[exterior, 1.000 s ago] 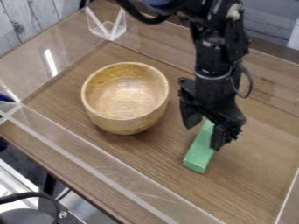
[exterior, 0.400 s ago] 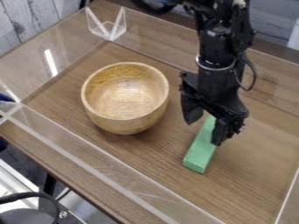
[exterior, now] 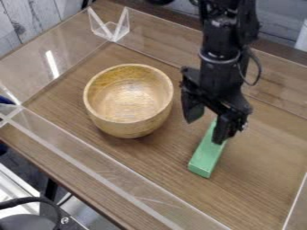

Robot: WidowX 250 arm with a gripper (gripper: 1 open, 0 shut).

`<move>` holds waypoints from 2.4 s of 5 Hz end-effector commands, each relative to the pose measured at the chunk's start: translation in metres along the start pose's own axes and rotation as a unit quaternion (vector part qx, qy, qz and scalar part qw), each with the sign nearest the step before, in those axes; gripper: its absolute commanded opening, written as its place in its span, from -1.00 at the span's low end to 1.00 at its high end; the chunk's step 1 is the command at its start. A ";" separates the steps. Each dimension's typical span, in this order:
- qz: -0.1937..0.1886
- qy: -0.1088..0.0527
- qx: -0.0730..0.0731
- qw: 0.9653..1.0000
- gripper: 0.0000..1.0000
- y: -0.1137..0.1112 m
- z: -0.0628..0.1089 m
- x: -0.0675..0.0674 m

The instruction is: Remove the green block from inside the brown bowl and put it on the table

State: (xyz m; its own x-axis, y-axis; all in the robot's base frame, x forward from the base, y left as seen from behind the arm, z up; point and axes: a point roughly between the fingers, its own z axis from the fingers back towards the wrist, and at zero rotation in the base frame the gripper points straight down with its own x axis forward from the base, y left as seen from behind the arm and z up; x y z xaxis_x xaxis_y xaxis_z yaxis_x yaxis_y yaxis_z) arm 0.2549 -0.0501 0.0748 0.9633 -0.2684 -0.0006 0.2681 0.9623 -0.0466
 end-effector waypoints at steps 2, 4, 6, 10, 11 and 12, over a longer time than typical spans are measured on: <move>-0.004 -0.075 -0.016 0.997 1.00 0.000 0.024 0.011; 0.030 -0.107 0.009 0.994 1.00 0.006 0.001 0.003; 0.041 -0.158 0.019 0.986 1.00 0.009 0.031 0.014; 0.072 -0.146 0.004 0.987 1.00 0.011 -0.004 0.015; 0.076 -0.146 0.026 0.986 1.00 0.015 0.009 0.010; 0.075 -0.138 0.040 0.987 1.00 0.016 0.009 0.007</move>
State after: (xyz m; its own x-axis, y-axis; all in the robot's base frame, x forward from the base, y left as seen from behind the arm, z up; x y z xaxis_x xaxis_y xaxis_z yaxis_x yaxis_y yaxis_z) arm 0.2573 -0.0347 0.0662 0.9721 -0.1088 0.2078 0.1088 0.9940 0.0115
